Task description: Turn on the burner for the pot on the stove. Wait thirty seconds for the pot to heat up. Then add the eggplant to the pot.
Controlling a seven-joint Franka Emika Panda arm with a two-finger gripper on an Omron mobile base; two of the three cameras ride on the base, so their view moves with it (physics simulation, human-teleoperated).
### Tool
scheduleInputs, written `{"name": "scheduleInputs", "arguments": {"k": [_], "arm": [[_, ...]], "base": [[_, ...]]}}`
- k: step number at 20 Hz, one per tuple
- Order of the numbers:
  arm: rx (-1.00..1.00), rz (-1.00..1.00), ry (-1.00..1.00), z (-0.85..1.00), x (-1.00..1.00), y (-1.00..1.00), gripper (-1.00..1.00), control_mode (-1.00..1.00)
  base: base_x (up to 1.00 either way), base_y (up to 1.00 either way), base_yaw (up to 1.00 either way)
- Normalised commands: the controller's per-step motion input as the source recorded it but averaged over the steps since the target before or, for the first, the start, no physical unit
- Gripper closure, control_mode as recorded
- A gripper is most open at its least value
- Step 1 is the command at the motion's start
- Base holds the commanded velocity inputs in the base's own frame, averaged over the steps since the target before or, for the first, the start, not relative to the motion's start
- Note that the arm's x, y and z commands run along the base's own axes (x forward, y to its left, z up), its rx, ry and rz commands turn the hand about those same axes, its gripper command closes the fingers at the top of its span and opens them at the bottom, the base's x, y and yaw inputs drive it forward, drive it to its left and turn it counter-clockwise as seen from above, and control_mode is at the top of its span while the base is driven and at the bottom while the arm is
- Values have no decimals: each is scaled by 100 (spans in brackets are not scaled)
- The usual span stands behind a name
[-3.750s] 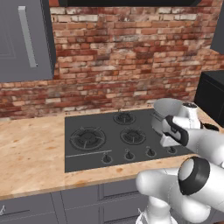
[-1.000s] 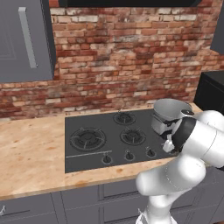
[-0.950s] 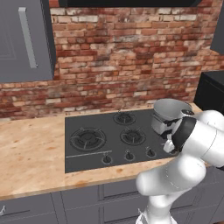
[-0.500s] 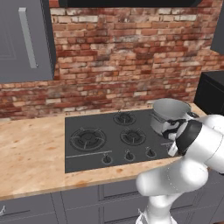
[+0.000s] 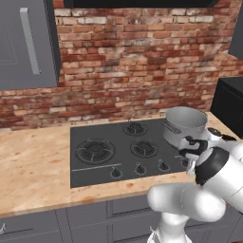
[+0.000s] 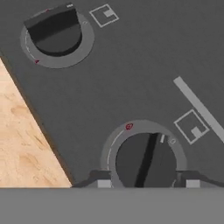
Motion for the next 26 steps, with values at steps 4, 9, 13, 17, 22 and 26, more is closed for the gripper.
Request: {"name": "scheduleInputs", "arguments": {"k": [4, 9, 13, 17, 22, 26], "arm": [[-4, 1, 7, 100, -68, -13, 100, -100], [-16, 3, 14, 100, -20, 0, 100, -100], [-25, 11, 12, 100, -1, 3, 100, -100], [-23, 2, 14, 100, 0, 0, 100, -100], [-12, -1, 8, 68, 32, -18, 100, -100], [0, 0, 0, 2, 30, -17, 100, -100]], "base": [[0, 0, 0], [0, 0, 0], [0, 0, 0], [0, 0, 0], [0, 0, 0], [0, 0, 0]]}}
